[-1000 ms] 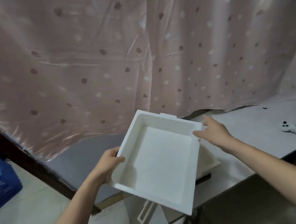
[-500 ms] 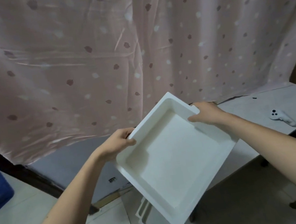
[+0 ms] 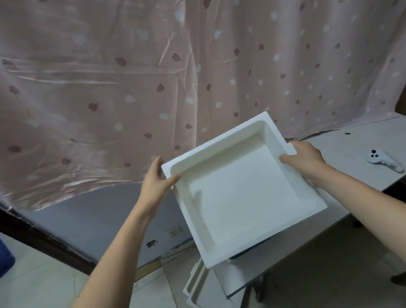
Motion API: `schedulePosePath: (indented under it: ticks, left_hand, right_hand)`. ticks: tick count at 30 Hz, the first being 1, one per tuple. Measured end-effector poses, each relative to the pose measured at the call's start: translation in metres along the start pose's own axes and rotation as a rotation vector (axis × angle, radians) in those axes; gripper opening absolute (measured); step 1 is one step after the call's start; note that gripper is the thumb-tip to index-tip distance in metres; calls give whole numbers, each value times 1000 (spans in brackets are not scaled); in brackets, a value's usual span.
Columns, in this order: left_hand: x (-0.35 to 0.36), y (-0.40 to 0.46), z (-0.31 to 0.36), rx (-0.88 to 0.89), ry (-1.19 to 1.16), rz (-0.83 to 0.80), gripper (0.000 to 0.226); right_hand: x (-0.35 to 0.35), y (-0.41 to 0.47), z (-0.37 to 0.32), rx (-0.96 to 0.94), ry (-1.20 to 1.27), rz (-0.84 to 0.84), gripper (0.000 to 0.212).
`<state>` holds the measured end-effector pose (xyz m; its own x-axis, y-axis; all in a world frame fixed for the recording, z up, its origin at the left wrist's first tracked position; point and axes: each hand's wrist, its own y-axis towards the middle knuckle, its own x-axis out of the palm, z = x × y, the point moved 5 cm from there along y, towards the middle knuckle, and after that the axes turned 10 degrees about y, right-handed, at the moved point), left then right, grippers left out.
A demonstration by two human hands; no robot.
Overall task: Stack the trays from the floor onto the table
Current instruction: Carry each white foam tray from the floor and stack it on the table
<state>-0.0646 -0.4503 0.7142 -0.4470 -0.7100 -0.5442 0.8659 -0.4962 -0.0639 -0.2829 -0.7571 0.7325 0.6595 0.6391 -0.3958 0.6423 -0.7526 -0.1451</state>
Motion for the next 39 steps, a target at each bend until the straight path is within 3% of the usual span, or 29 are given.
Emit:
schedulePosePath:
  ticks: [5,9,13,17,23,25,27,31,33,36,39]
  left_hand:
    - [20,-13,-26,-188,-276,-60,95]
    - [42,-24,-27,-193,-349,-151,35]
    - [38,-24,-32,-188,-235,-47,20]
    - [20,-18,-34,-176,-48,34,26]
    - [-9,-8,-28,-143,57,-30,17]
    - [-18,-3,-24,-144,63,-31,12]
    - [-23,5,-19,-135,80,-28,6]
    - [-25,20,-12,-105,78,14,12]
    - [-24,31,-13,-82,81,65,24]
    - [-18,40,-18,-105,-15,173,60]
    - [4,36,-26,-172,-117,166,72]
  right_hand:
    - [8,-1,30,139,264,89,24]
    - [23,-2,51,219,440,140,24]
    - [38,-5,65,267,558,97,26]
    - [40,1,63,233,474,35,49]
    - [20,8,45,117,333,-2,74]
    - [20,8,40,81,284,-87,63]
    - [26,5,39,75,195,-197,36]
    - [30,4,52,104,230,-196,9]
    - [31,6,60,123,254,-166,8]
    - [33,9,71,156,287,-138,9]
    - [32,13,78,187,315,-82,9]
